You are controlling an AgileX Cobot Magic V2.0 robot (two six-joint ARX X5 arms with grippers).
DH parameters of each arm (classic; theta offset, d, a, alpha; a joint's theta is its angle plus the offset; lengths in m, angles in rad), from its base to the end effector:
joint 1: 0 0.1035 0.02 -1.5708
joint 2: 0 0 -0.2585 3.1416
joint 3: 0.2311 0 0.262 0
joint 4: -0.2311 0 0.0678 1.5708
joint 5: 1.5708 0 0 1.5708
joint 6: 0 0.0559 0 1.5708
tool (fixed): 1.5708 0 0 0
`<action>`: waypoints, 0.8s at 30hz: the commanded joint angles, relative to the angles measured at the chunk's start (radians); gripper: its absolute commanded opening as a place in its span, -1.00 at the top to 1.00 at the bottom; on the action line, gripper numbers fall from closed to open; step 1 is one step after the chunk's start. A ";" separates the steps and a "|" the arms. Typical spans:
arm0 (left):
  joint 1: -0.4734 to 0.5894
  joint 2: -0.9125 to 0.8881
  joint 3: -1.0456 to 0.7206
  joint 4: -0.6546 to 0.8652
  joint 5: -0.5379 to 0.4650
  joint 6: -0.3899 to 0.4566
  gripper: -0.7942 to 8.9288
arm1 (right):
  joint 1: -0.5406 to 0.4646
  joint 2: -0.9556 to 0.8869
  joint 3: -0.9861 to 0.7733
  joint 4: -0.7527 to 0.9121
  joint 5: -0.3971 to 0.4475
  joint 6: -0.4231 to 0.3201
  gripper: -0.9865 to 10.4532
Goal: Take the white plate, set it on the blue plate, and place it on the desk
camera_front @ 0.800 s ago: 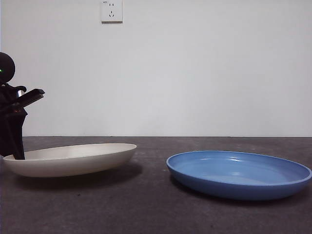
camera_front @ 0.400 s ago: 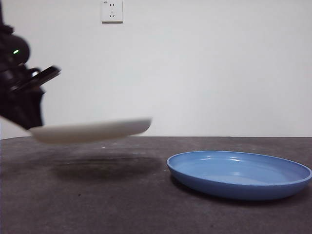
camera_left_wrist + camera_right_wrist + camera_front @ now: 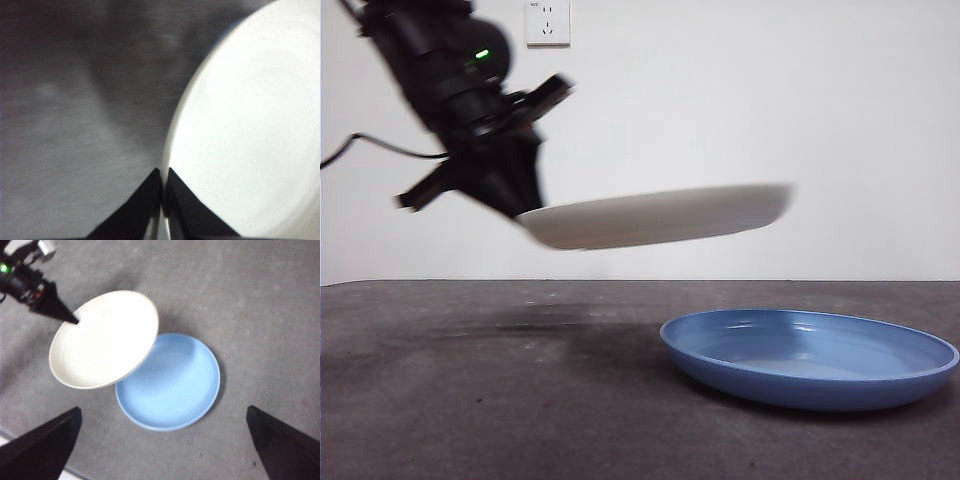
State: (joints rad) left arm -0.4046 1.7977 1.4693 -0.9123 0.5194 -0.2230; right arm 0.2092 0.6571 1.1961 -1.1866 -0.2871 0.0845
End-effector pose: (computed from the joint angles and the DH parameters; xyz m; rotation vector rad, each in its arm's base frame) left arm 0.3353 -0.1738 0.2199 -0.2524 1.3640 -0.6540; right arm 0.0948 0.0363 0.3706 0.1053 0.6735 0.4509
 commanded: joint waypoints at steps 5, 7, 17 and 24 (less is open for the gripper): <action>-0.117 0.087 0.110 0.017 -0.027 -0.062 0.82 | 0.004 -0.032 0.021 -0.031 -0.002 -0.014 -0.19; -0.141 0.123 0.146 0.015 -0.032 -0.078 0.82 | 0.004 -0.042 0.021 -0.031 -0.004 -0.014 -0.19; -0.216 0.305 0.305 -0.008 -0.079 -0.111 0.82 | 0.005 -0.066 0.021 -0.035 -0.004 -0.014 -0.19; -0.238 0.349 0.312 0.011 -0.140 -0.133 0.82 | 0.005 -0.066 0.021 -0.035 -0.004 -0.014 -0.19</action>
State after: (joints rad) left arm -0.6327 2.1204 1.7500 -0.9127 0.3779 -0.3431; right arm 0.2092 0.5896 1.1965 -1.2240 -0.2878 0.0814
